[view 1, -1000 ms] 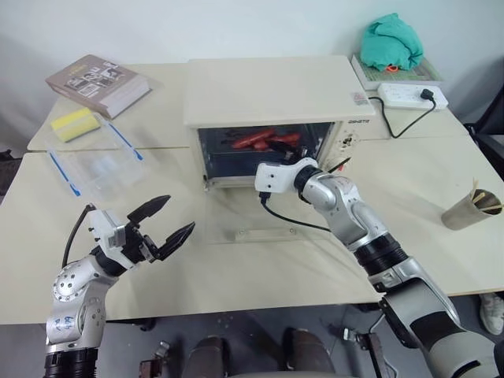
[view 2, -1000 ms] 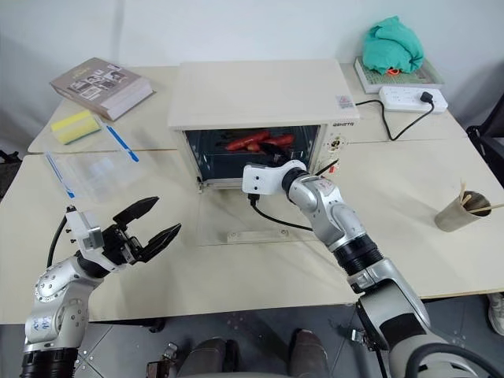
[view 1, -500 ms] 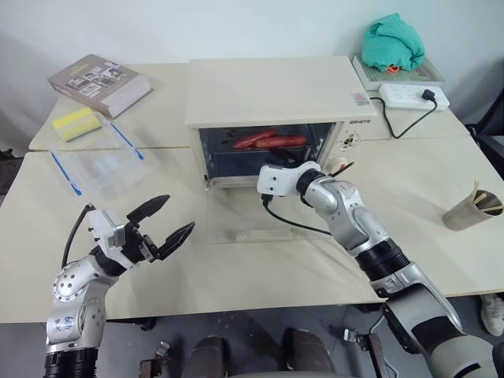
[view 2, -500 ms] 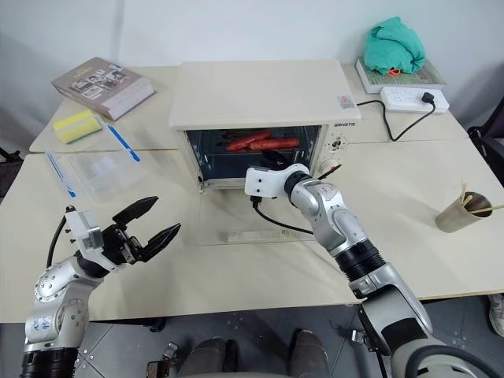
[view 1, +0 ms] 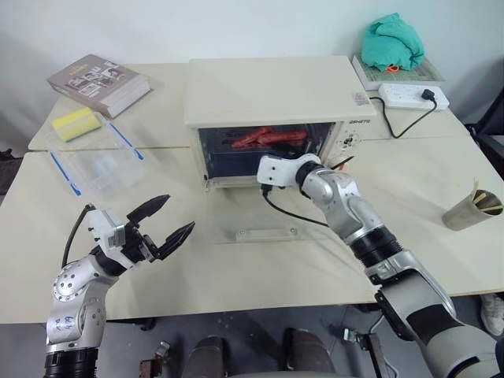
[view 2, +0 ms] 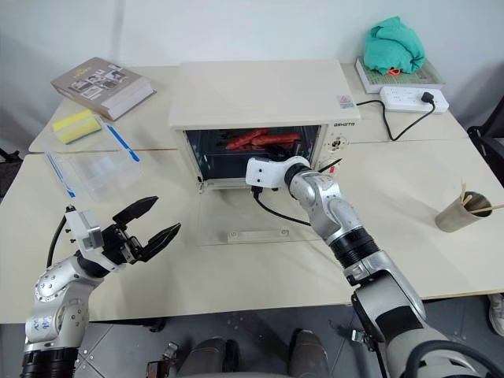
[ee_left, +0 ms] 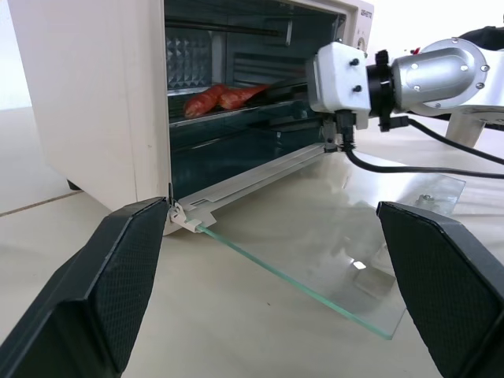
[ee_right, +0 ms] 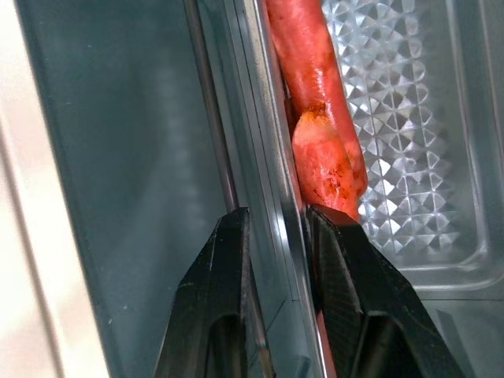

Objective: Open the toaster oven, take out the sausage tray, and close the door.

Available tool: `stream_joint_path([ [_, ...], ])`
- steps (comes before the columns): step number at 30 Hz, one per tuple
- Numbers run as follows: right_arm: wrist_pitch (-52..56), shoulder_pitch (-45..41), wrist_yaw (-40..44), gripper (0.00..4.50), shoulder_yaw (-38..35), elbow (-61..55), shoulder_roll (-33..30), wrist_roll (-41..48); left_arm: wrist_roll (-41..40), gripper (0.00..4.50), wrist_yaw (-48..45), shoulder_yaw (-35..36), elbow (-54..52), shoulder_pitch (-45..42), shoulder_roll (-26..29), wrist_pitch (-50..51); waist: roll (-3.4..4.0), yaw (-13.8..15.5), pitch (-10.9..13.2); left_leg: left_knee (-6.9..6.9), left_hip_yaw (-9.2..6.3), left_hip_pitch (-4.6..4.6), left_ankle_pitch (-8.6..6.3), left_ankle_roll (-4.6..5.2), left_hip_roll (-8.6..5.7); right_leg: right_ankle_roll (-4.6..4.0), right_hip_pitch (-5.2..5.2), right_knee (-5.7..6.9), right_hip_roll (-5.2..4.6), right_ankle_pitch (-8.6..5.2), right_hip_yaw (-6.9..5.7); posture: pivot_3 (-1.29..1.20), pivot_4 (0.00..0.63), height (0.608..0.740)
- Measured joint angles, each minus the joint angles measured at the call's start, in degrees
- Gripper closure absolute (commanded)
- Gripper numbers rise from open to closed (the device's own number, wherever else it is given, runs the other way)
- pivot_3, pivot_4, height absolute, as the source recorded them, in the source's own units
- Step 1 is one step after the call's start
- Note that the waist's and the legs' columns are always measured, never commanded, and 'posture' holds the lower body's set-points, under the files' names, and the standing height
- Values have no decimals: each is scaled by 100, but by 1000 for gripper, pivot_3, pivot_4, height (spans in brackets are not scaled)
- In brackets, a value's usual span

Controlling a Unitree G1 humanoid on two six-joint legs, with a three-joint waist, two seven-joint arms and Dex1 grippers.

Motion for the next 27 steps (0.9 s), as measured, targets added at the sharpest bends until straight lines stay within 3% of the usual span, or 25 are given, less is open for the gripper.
stream_joint_path([
  [3,-16,-69,-67,4492,66,15,-16,-128,0,0,-4,-1,2,-3,0,0,0,-1,0,0,0,0,0,0,0,0,0,0,1,0,0,0,150,740],
  [19,-243,-58,314,4492,54,-182,-116,-73,0,0,-14,-13,24,-44,-13,0,-3,-27,-2,-6,0,0,-7,-12,17,0,-2,-7,19,0,-2,0,150,740],
  [27,-273,79,523,2242,-108,-327,-35,320,1,0,-14,-64,35,-43,-33,-17,-2,-43,-1,-5,1,-1,-8,-13,20,-1,-2,-8,21,0,-1,0,150,740],
])
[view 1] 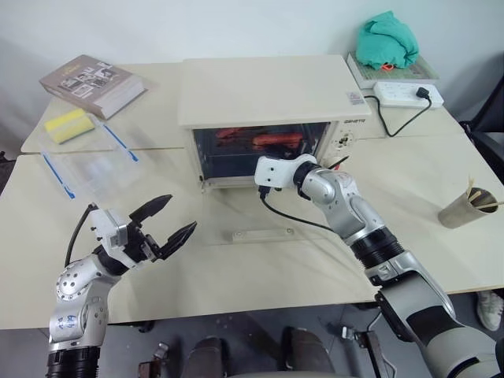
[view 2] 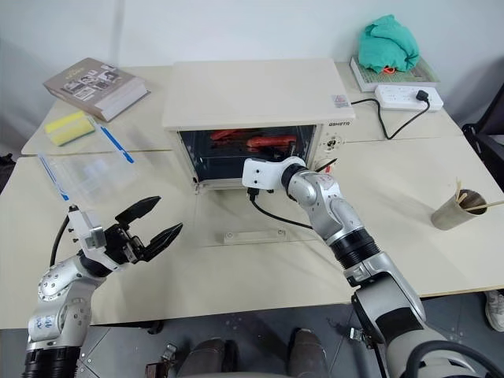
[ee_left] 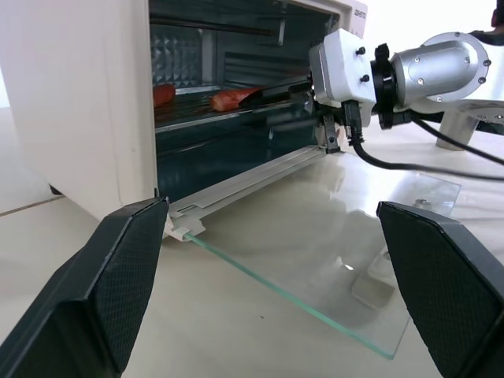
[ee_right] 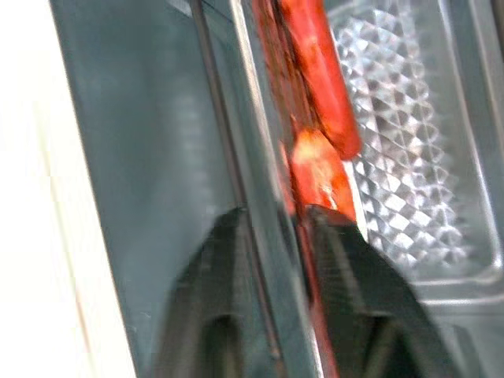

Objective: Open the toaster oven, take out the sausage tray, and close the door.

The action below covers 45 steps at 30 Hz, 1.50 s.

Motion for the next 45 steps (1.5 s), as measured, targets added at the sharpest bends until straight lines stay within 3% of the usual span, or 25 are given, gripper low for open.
stream_joint_path([
  [13,-79,0,-99,2242,9,-31,-5,-191,0,0,-37,-1,21,-5,1,-35,0,2,0,1,0,0,0,0,0,0,0,0,0,0,0,0,150,740],
  [16,-80,0,-139,2818,9,-32,-6,-223,0,0,-45,-1,33,-9,1,-35,0,2,0,1,0,0,0,0,0,0,0,0,0,0,0,0,150,740],
  [20,-80,0,-164,4031,16,-31,-8,-301,0,0,-47,-2,40,-29,1,-35,0,2,0,1,0,0,0,0,0,0,0,0,0,0,1,0,150,740],
  [31,-72,5,-68,4031,50,-106,-56,-373,-3,0,-85,-61,139,-37,2,-30,0,2,0,1,0,0,0,0,0,0,0,0,0,0,0,0,150,740],
  [45,-58,512,478,4031,-3,-1068,-476,-195,-13,0,-141,-158,182,-150,0,68,0,59,0,4,2,0,0,0,0,-1,0,0,0,0,1,0,150,740],
])
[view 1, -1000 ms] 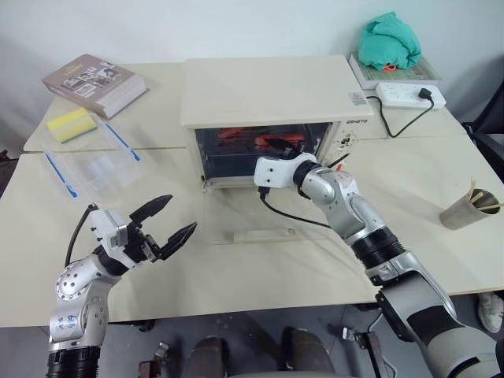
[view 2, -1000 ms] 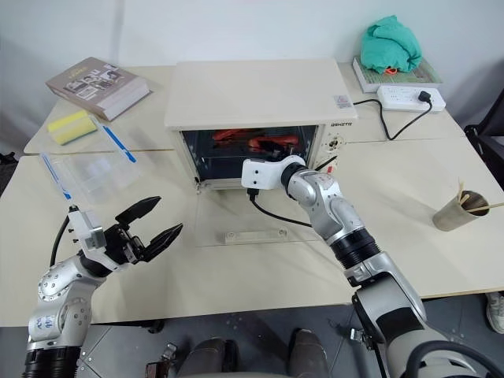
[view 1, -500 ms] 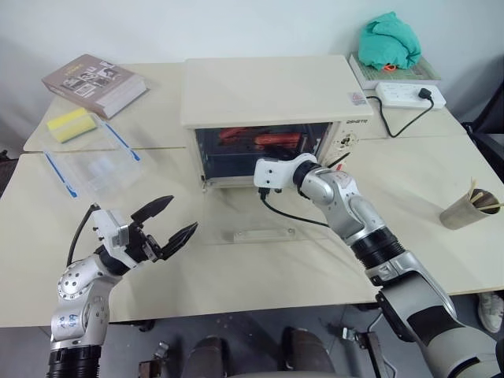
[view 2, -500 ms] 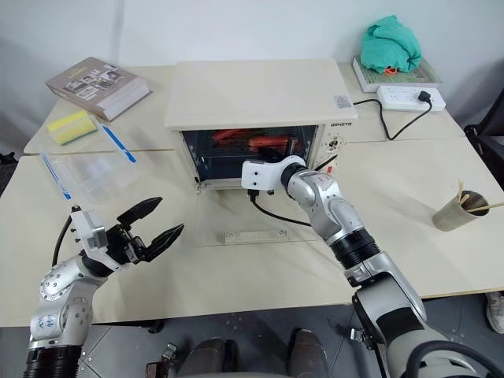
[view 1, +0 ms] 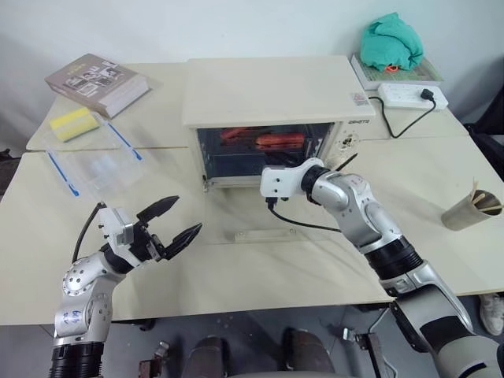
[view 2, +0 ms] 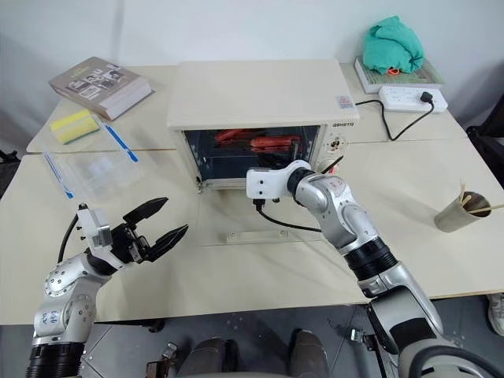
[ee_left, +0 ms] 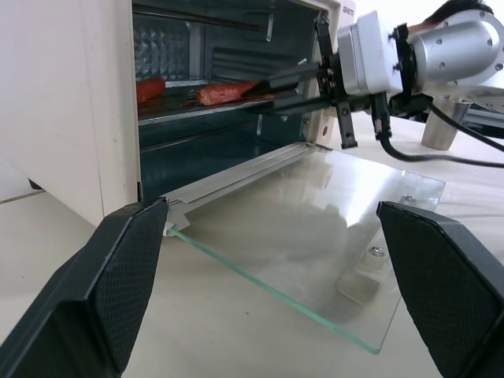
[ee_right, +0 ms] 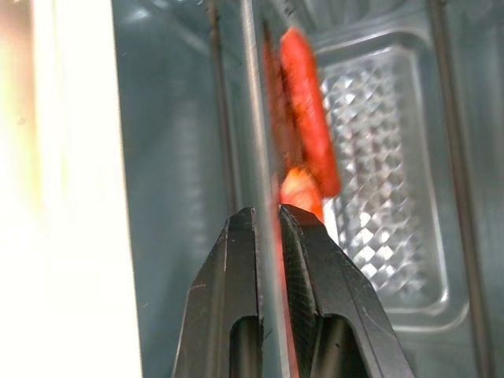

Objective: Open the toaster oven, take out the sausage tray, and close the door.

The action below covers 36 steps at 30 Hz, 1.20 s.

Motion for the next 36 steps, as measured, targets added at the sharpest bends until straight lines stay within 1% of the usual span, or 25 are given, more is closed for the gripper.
stream_joint_path([
  [5,98,1,-199,4031,0,297,27,-145,1,0,1,-2,0,1,-9,-18,0,0,0,0,1,0,0,0,0,0,0,0,0,0,0,0,150,740],
  [9,115,-3,-273,4031,-1,414,211,-148,1,0,2,-2,-1,3,-9,-24,0,-6,0,0,1,0,0,0,0,0,0,0,0,0,0,0,150,740],
  [11,116,-28,-314,3658,-2,429,289,-97,1,0,4,-2,-1,9,-9,-24,0,-7,0,0,0,0,0,0,0,0,0,0,0,0,0,0,150,740],
  [13,121,-67,-313,3148,-3,429,303,-52,1,0,6,-2,-2,20,-9,-25,0,-5,0,0,0,0,0,0,0,0,0,0,0,0,0,0,150,740],
  [17,66,-33,-295,1749,21,444,297,-45,1,0,6,3,-4,77,-9,-25,1,-1,1,1,0,-2,0,0,0,0,-1,-2,0,0,0,0,150,740],
  [18,41,-22,-287,1468,23,444,297,-41,1,0,7,3,-5,83,-9,-25,1,-1,1,1,0,-2,0,0,0,0,0,-2,0,0,0,0,150,740],
  [28,-116,-117,-360,1468,-22,320,301,104,-1,0,4,4,-13,118,-8,-25,1,-3,1,0,0,-1,0,0,1,-1,-1,-1,1,0,0,0,150,740],
  [33,-301,-123,-209,1468,-31,297,300,437,-3,0,5,4,-23,120,-7,-22,1,-3,1,0,0,-1,0,0,1,0,0,-1,1,0,0,0,150,740],
  [36,-298,-102,-258,1468,-28,309,284,388,-5,0,3,8,-25,132,2,-22,1,3,1,1,0,-1,0,0,0,-1,-1,-1,0,0,1,0,150,740],
])
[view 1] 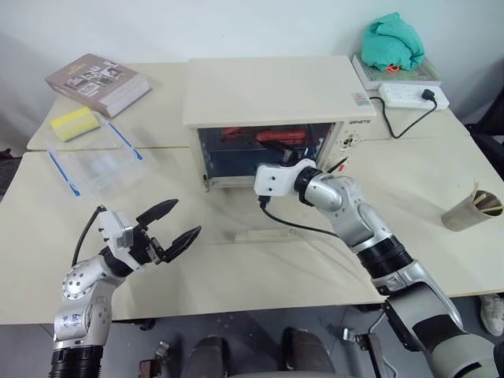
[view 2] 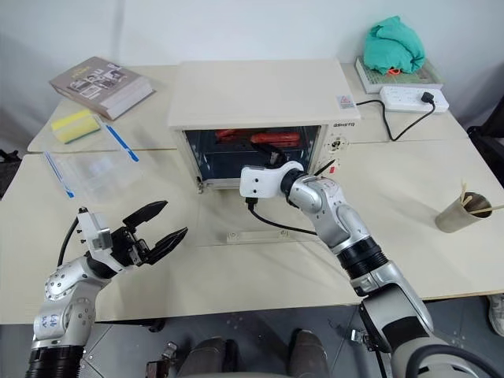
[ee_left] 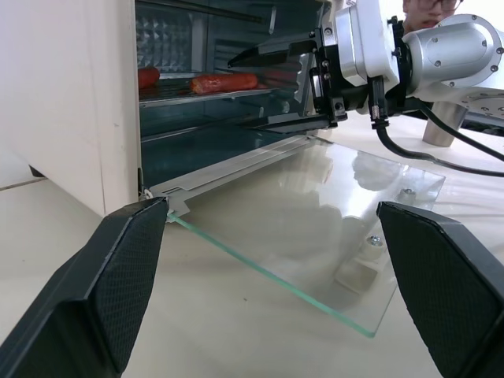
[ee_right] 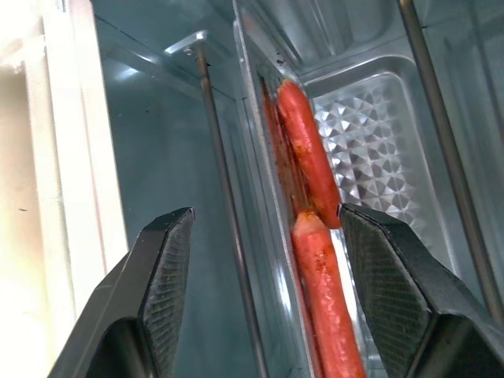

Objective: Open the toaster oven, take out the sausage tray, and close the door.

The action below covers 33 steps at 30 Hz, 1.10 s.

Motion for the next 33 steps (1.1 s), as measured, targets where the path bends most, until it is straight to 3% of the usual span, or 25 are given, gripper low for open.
stream_joint_path([
  [2,17,-37,-154,1468,6,91,37,-90,-1,0,0,4,0,6,0,0,0,-3,0,0,0,0,0,0,0,0,0,1,0,0,0,0,150,740],
  [5,67,-218,-427,2078,21,381,186,-260,-1,0,1,2,-5,5,0,0,0,-12,0,0,0,0,0,0,1,-1,-1,2,1,0,0,0,150,740],
  [11,74,-298,-612,4154,52,741,207,-444,-1,0,3,4,-12,10,0,-4,0,-15,0,-2,0,0,0,0,1,-1,-1,1,1,0,0,0,150,740],
  [29,181,-454,-1016,4154,236,1054,280,-817,-2,0,28,4,-26,19,-2,-11,0,-21,0,4,1,1,0,0,2,-2,-1,5,1,1,2,0,150,740],
  [30,184,-473,-1027,4431,236,1092,302,-818,-1,0,33,4,-26,19,-2,-12,0,-21,0,6,2,1,0,0,2,-3,-1,6,1,1,3,0,150,740],
  [33,184,-512,-1022,4497,254,1161,337,-838,-1,0,35,0,-26,14,-7,-16,0,-25,0,12,2,1,0,-1,2,-6,-1,10,1,3,4,0,150,740],
])
